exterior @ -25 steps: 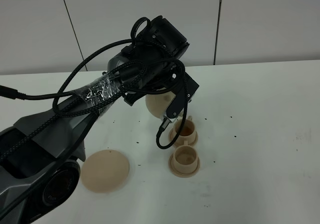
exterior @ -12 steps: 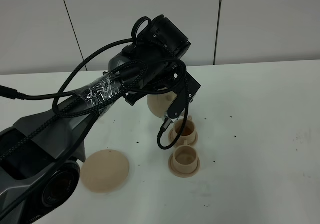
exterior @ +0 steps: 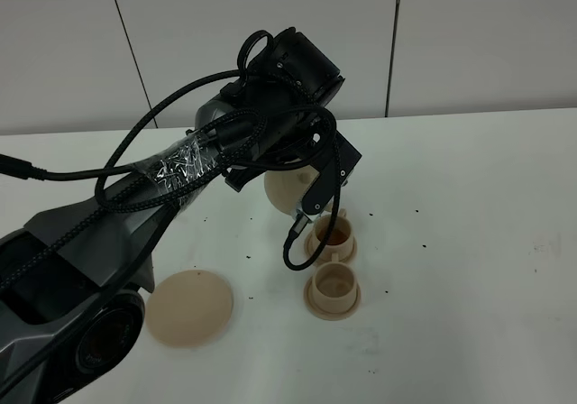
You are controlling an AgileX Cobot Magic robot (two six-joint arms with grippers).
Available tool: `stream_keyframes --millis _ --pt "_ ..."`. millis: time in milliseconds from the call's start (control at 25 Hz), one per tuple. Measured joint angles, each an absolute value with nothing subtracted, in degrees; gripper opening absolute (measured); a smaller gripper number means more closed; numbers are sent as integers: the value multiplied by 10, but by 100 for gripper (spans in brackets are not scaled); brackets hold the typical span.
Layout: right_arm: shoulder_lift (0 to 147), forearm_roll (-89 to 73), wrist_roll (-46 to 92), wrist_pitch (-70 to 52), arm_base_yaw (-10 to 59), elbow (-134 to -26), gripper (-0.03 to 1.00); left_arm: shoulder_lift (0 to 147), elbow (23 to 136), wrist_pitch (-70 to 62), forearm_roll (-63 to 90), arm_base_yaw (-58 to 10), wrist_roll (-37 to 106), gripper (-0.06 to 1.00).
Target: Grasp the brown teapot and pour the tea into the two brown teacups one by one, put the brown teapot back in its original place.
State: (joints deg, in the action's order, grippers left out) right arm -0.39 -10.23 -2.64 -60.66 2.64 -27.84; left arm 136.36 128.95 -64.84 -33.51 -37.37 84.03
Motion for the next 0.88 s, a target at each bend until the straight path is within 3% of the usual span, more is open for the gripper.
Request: stream_keyframes --millis 880 --pt "-4 -102 -26 -607 26 -278 24 1364 1289 -646 -366 -378 851 17"
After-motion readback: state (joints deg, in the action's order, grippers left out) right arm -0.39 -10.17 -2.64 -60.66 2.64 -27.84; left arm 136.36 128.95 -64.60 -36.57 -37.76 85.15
